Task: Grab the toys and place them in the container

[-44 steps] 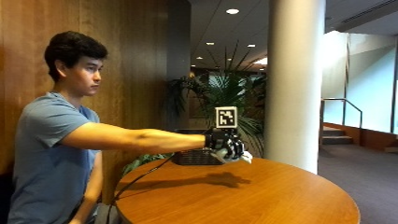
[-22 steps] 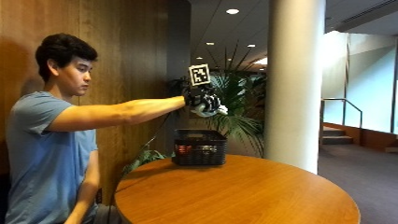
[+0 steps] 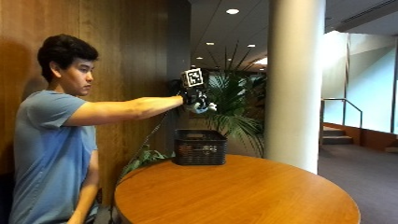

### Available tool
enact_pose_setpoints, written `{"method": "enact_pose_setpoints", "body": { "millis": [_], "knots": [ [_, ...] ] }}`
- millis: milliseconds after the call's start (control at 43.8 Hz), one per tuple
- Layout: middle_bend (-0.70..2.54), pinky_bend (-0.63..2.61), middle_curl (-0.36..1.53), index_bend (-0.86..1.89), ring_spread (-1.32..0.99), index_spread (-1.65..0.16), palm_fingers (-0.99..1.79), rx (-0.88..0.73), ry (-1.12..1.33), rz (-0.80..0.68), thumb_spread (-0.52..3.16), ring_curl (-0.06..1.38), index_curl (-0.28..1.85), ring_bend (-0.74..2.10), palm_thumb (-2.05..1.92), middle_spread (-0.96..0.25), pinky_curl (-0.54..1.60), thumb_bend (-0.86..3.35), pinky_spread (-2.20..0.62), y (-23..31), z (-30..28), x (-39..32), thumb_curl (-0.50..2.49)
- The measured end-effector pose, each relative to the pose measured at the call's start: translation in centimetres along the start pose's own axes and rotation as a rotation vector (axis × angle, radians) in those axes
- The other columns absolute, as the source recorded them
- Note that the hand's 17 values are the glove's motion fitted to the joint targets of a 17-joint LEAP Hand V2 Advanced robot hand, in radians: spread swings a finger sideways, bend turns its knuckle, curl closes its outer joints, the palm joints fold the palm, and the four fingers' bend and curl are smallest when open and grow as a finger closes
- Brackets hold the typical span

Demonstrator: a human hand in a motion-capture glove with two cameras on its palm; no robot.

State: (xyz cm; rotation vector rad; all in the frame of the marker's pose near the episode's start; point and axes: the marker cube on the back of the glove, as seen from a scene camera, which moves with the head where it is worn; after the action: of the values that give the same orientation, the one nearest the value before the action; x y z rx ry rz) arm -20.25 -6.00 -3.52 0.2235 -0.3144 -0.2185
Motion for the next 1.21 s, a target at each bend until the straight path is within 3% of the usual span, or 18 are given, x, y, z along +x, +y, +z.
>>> {"method": "enact_pose_setpoints", "body": {
  "millis": [297, 320, 411, 526, 571, 800, 983, 1211],
  "knots": [
    [0.29, 1.08, 0.69, 0.19, -0.46, -0.37, 0.95, -0.126, 0.107, -0.088, 0.69, 0.55, 0.26, 1.01, 0.76, -0.46, 0.43, 0.17, -0.43, 0.8, 6.4, -2.2, 0.98],
    [0.25, 1.11, 0.68, 0.08, -0.46, -0.37, 0.8, -0.144, 0.12, -0.09, 0.72, 0.54, 0.23, 1.0, 0.7, -0.44, 0.44, 0.13, -0.43, 0.9, 6.8, -2.1, 0.96],
    [0.2, 1.17, 0.68, -0.02, -0.39, -0.35, 0.63, -0.27, 0.141, -0.107, 0.92, 0.55, 0.18, 1.04, 0.41, -0.35, 0.45, -0.04, -0.4, 1.7, 8.2, -1.5, 0.84],
    [0.06, 1.41, 0.62, 0.08, -0.21, -0.32, -0.07, -0.368, 0.128, -0.098, 0.98, 0.55, 0.2, 0.83, -0.02, -0.13, 0.54, -0.16, -0.24, 2.1, 8.7, -0.2, 0.67],
    [0.09, 1.45, 0.59, 0.09, -0.15, -0.31, -0.13, -0.366, 0.129, -0.112, 0.99, 0.51, 0.18, 0.75, -0.09, -0.07, 0.52, -0.14, -0.19, 2.1, 8.4, 0.6, 0.63],
    [0.13, 1.48, 0.48, 0.11, 0.0, -0.29, -0.2, -0.228, 0.207, -0.041, 1.04, 0.37, 0.18, 0.55, -0.14, 0.05, 0.47, -0.11, -0.04, 1.5, 4.1, 6.0, 0.46],
    [0.16, 1.41, 0.44, 0.08, 0.05, -0.28, -0.19, -0.155, 0.316, 0.014, 1.04, 0.36, 0.16, 0.54, -0.13, 0.06, 0.43, -0.1, 0.0, 0.7, 1.6, 7.4, 0.36],
    [0.17, 1.37, 0.41, 0.08, 0.07, -0.28, -0.19, -0.137, 0.337, 0.115, 1.05, 0.34, 0.15, 0.49, -0.12, 0.05, 0.39, -0.09, 0.01, 3.5, -0.6, 16.5, 0.29]
  ]
}}
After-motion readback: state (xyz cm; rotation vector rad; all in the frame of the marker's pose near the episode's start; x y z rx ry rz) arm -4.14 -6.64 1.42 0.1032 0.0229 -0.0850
